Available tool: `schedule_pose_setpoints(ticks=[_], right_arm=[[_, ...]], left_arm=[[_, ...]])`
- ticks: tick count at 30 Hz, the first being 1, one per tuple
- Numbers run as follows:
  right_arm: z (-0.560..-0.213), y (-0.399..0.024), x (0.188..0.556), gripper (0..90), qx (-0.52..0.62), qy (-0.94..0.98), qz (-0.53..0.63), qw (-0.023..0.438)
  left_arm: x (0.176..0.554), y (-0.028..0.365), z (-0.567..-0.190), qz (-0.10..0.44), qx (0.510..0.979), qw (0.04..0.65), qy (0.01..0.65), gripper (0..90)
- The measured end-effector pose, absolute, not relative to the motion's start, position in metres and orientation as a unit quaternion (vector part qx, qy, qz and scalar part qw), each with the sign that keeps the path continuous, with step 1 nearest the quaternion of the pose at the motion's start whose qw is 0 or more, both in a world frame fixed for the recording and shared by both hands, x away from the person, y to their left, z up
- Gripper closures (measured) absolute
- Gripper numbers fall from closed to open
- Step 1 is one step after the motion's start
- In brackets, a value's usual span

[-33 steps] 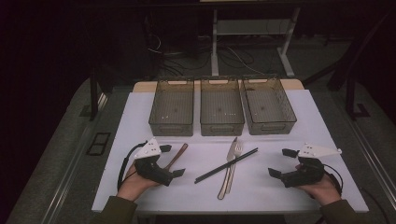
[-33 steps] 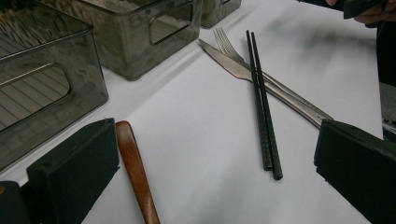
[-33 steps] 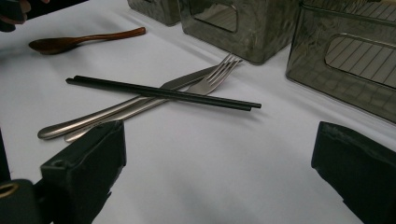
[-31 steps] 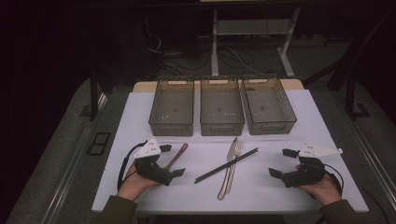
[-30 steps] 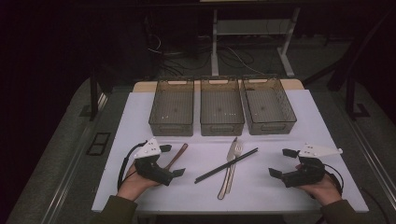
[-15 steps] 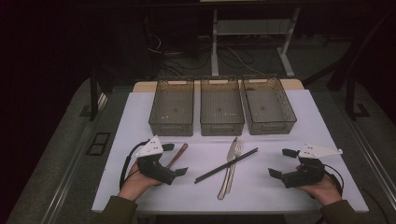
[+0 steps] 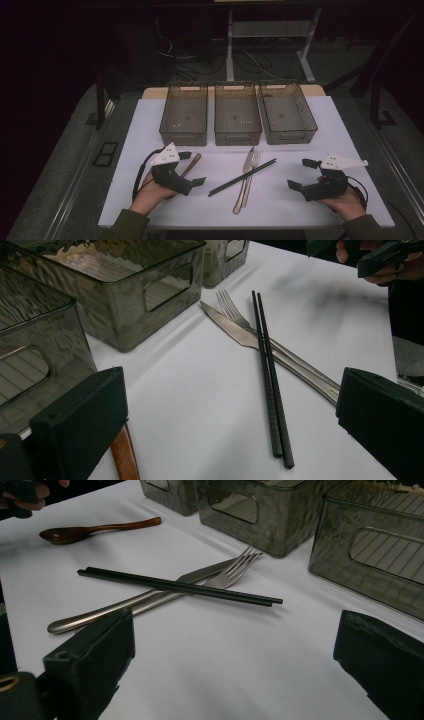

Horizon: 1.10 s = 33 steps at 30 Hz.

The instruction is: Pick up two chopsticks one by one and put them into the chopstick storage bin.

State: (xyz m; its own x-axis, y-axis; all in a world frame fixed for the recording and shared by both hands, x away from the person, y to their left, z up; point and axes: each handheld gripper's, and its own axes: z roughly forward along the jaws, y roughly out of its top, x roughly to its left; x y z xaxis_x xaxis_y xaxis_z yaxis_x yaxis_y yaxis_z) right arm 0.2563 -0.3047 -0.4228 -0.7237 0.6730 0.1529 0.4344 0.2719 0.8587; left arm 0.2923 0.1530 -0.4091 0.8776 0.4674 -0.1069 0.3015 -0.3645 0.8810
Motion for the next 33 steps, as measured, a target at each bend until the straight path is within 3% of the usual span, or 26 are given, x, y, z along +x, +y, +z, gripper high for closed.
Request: schedule_pose_setpoints(ticks=[33], right_arm=[[-0.422,-0.304,0.256,2.7,0.355,0.787,0.490,0.117]], left_arm=[[0.305,0.110,-0.404,0.066,0.817,0.531,0.216,0.0]])
